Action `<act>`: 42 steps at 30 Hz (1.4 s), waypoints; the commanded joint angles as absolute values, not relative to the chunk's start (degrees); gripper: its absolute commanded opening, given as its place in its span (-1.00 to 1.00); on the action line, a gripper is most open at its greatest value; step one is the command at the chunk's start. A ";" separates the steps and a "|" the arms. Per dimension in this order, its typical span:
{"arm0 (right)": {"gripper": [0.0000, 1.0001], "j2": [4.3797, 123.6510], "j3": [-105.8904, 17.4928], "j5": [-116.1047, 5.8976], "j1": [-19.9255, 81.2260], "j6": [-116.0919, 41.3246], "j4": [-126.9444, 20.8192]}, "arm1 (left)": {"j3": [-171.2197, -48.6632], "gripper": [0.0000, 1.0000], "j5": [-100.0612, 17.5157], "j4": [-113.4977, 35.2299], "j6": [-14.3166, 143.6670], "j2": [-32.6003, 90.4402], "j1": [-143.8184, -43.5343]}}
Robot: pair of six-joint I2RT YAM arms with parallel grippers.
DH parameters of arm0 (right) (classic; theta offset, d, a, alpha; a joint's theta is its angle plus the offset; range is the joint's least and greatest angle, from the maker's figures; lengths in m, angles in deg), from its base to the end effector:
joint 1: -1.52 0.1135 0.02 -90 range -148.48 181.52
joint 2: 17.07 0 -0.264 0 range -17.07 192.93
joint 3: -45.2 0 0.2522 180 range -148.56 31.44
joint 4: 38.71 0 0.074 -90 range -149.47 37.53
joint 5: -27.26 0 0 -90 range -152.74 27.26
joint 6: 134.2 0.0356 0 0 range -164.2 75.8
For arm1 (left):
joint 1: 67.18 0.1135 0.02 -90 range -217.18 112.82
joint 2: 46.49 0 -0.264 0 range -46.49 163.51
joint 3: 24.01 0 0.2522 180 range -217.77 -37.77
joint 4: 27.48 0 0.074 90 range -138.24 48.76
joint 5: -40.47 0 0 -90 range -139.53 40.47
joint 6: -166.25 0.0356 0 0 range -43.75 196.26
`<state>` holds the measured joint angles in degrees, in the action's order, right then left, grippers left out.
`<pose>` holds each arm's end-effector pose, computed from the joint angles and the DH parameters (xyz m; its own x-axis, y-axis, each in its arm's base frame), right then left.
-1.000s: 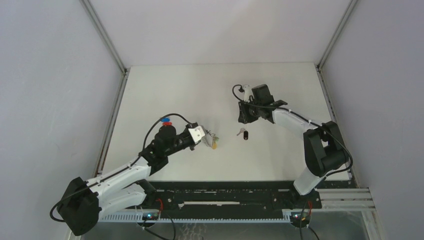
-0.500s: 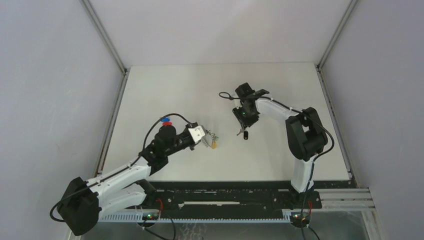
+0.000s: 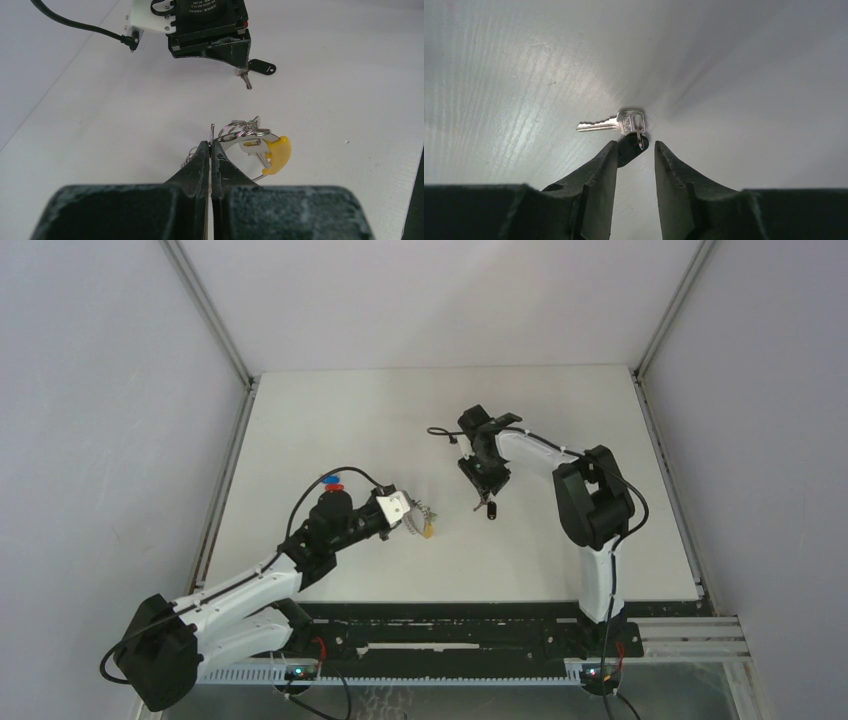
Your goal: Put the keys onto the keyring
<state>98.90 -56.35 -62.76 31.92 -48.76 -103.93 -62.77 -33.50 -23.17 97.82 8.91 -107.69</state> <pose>0.3446 0.2022 0.1802 -0.8055 -0.5648 -0.1792 -0.5718 0.8202 -0.0146 0.1589 -0.1487 0.2355 0.1539 0.3332 -0.9302 0.8310 0.4656 0.3043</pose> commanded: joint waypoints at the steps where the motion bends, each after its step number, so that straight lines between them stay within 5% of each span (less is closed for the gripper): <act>1: -0.30 96.27 -54.16 -60.37 31.38 -48.73 -104.13 | -64.32 -1.00 -33.61 -20.49 97.45 8.61 -107.78; 8: -0.12 92.48 -48.37 -54.40 28.90 -46.58 -101.23 | -64.46 -1.00 -33.23 -20.50 97.18 8.26 -107.82; 22: -0.07 90.53 -42.35 -46.10 30.75 -41.12 -92.58 | -63.89 -1.00 -33.61 -20.36 97.22 6.76 -107.78; 42: -0.07 101.43 -55.50 -54.69 28.75 -37.22 -86.66 | -63.72 -1.00 -33.80 -20.23 97.17 6.57 -107.79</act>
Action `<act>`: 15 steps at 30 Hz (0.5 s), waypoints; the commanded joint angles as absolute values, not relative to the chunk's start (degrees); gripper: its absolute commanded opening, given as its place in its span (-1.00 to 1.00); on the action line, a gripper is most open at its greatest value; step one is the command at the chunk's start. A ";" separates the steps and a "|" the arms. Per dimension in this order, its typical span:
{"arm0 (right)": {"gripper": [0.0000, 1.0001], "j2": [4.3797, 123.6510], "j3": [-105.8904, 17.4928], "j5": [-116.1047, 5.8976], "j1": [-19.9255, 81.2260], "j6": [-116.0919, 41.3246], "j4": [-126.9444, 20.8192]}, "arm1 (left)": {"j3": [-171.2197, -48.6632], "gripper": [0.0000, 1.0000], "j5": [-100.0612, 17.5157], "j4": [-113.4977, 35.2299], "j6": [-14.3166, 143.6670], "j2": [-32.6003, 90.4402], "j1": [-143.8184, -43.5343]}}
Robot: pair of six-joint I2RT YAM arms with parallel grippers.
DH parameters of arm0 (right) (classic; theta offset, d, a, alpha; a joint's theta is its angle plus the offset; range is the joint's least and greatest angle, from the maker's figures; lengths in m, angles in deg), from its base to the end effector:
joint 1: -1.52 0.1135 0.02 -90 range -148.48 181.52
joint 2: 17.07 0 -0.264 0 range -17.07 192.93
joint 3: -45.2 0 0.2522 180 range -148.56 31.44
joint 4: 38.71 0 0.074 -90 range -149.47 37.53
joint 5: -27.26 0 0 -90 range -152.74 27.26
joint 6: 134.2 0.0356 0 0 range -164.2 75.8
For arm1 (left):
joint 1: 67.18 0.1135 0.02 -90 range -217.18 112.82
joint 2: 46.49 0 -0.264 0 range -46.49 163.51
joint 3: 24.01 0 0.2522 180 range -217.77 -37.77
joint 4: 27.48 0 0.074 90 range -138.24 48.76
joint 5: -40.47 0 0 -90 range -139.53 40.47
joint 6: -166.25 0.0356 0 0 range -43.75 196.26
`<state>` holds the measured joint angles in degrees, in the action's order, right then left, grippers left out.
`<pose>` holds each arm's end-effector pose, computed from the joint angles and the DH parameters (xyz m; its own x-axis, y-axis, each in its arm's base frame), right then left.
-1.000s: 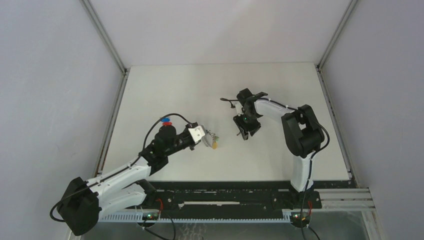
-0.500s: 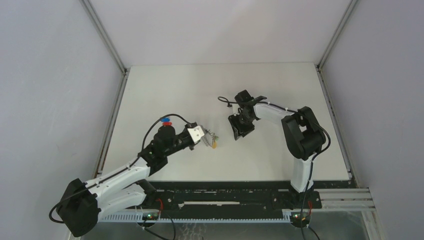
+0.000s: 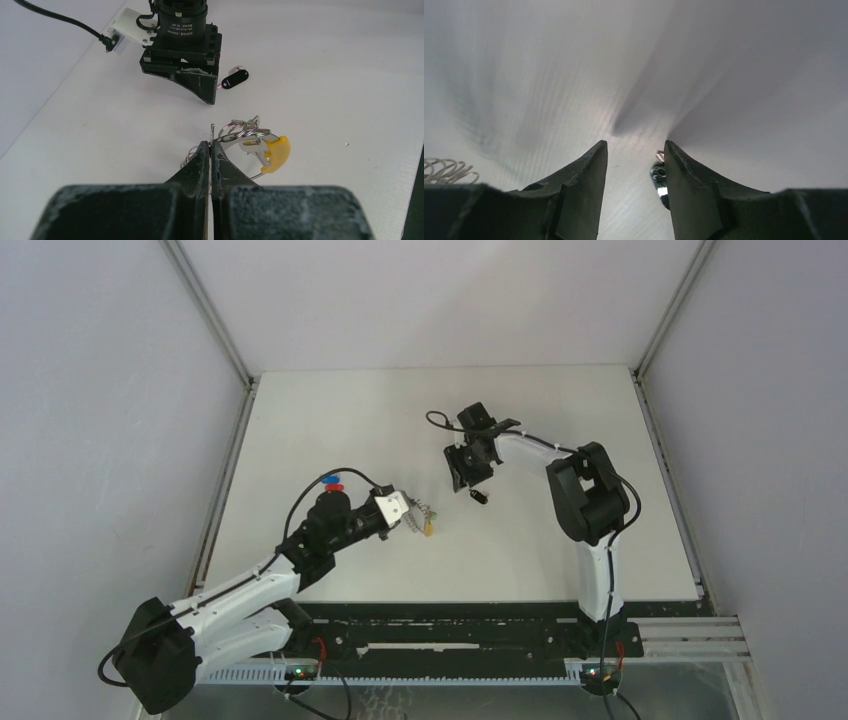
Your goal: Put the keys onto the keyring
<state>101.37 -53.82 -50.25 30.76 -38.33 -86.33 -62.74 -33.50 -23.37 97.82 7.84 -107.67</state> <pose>0.3680 0.2148 0.1616 -0.8555 -0.3645 -0.3677 -0.4655 0.8525 0.2380 0.1571 -0.1471 0.2386 0.1642 0.3244 -0.9316 0.8274 0.4688 0.3091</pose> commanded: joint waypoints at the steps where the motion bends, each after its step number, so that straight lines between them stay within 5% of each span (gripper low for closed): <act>1: -0.07 101.25 -55.30 -54.90 28.20 -37.25 -87.16 | -63.85 -1.00 -33.74 -20.21 97.17 6.72 -107.78; 15: -0.05 97.58 -53.47 -56.30 27.81 -44.43 -88.41 | -63.74 -1.00 -33.33 -20.08 96.82 6.52 -107.78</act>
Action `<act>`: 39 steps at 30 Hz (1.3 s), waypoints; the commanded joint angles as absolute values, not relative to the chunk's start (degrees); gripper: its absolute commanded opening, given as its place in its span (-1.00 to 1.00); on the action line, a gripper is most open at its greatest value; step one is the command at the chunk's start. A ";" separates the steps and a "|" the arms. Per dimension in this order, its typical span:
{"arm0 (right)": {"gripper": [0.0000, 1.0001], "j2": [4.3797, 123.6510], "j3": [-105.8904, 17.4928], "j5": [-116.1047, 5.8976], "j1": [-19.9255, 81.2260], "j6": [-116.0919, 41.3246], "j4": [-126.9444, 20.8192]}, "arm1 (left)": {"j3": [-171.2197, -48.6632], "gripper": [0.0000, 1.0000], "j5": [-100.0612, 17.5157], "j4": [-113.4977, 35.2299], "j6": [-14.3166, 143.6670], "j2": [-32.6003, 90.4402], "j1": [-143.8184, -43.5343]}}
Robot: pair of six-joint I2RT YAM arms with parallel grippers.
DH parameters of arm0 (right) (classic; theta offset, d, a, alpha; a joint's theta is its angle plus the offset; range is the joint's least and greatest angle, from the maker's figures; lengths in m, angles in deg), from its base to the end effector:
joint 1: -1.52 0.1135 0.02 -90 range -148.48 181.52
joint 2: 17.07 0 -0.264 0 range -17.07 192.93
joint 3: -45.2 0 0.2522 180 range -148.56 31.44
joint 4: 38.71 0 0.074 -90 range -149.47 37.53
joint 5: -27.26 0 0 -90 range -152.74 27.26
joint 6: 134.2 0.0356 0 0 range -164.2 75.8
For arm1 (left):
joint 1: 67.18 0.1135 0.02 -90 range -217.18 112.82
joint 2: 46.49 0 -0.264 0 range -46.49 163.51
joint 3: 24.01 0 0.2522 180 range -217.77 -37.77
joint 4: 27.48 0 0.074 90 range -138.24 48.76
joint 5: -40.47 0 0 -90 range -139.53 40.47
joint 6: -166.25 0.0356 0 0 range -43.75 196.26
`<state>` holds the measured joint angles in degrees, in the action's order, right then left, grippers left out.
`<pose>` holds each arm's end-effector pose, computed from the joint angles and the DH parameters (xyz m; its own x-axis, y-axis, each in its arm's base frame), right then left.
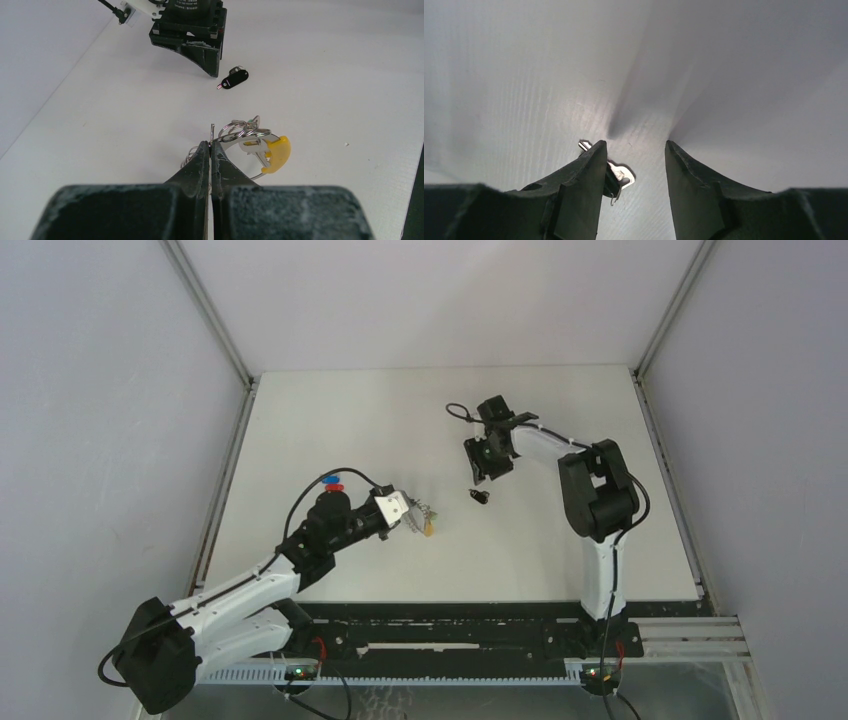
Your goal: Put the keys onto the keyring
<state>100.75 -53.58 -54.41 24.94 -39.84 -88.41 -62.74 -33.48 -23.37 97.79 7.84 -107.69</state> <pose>0.3845 0.1722 0.1629 -0.8863 -0.3019 -0.3513 -0.3752 0.9126 0.1622 0.1571 -0.1472 0.2386 0.1640 0.3240 -0.9317 0.8279 0.4684 0.3086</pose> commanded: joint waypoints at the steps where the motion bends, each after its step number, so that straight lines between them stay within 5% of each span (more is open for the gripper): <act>1: -0.04 97.57 -53.59 -57.04 28.65 -45.36 -88.22 | -63.78 -1.00 -33.42 -20.10 96.82 6.45 -107.80; 14: 0.01 100.33 -53.12 -68.70 33.62 -52.43 -92.51 | -63.41 -1.00 -33.79 -19.88 96.87 5.71 -107.78; 24: -0.01 99.89 -51.74 -72.03 27.71 -46.20 -92.90 | -63.42 -1.00 -33.62 -19.79 96.75 5.81 -107.78; 39: -0.05 88.61 -42.45 -64.93 22.89 -43.03 -87.76 | -63.64 -1.00 -33.34 -19.67 96.57 6.30 -107.78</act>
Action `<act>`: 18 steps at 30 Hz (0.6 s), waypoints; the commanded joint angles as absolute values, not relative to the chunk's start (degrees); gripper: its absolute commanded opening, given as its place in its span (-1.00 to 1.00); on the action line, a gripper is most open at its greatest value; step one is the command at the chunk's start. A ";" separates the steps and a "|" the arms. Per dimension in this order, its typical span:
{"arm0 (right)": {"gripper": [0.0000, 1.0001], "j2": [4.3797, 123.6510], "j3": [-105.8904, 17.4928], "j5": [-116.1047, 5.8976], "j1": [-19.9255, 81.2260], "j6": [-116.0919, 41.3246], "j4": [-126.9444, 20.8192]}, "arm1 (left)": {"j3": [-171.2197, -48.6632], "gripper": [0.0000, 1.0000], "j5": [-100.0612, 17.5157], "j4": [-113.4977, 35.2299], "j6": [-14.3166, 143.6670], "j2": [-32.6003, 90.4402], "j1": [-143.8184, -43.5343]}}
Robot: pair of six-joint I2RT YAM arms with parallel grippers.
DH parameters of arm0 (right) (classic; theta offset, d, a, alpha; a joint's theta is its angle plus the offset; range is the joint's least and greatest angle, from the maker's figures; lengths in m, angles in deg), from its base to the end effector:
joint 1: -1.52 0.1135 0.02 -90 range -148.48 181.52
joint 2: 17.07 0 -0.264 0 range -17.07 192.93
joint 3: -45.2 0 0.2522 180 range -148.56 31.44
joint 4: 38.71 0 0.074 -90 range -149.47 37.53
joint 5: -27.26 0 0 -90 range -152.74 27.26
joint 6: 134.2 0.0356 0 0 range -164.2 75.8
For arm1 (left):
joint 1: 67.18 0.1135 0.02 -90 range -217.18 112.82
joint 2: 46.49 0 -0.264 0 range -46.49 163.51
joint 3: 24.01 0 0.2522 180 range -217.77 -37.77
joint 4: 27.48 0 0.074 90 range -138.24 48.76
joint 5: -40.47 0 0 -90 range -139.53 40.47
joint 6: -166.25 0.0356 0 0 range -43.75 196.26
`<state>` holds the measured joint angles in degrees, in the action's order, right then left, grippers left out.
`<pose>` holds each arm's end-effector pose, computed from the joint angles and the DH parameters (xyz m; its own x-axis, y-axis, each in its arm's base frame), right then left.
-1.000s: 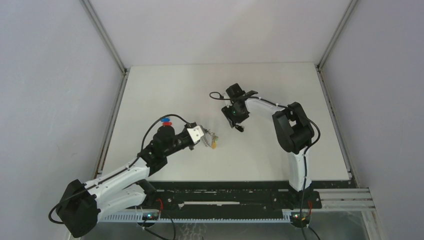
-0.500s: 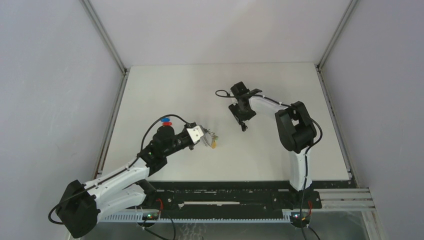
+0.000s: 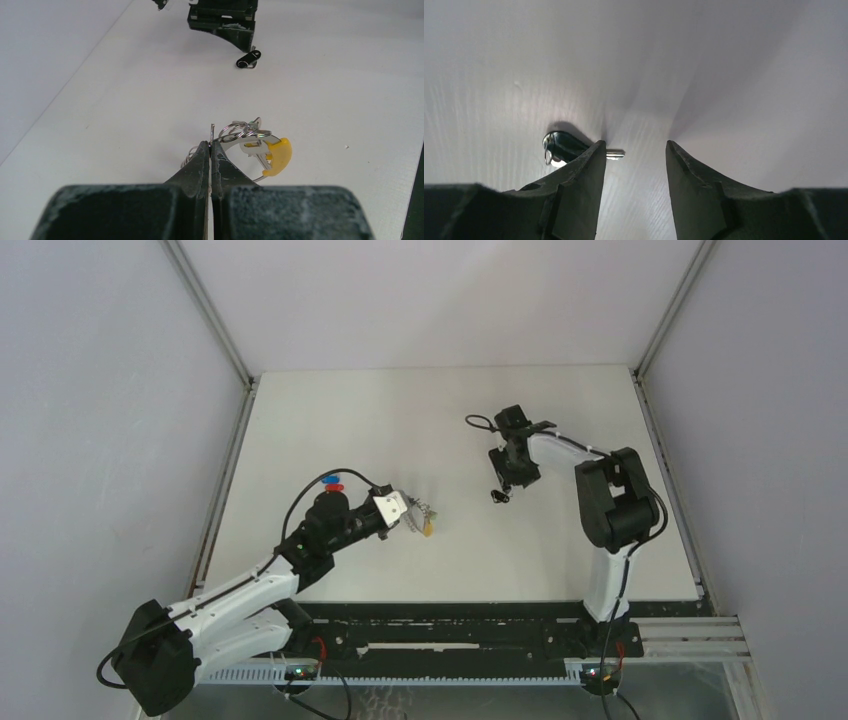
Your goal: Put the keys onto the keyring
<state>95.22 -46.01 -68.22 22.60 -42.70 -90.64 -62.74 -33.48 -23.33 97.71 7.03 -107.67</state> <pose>0.3627 0.1362 0.1624 -0.9007 -0.3193 -0.2945 -0.3085 0.9475 -0.0837 0.1558 -0.1459 0.2414 0.1732 0.3144 -0.9333 0.8244 0.4721 0.3121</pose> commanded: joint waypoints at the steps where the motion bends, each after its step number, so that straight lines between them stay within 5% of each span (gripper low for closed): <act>1: -0.05 86.83 -41.08 -63.73 23.16 -43.71 -86.40 | -63.69 -1.00 -33.32 -19.72 96.56 6.33 -107.80; 10: -0.12 70.91 -22.80 -57.39 23.70 -44.46 -66.51 | -63.50 -1.00 -33.47 -19.47 96.65 6.29 -107.78; 18: -0.20 66.15 -16.19 -66.99 30.24 -37.04 -56.03 | -63.26 -1.00 -33.67 -18.88 96.36 6.24 -107.78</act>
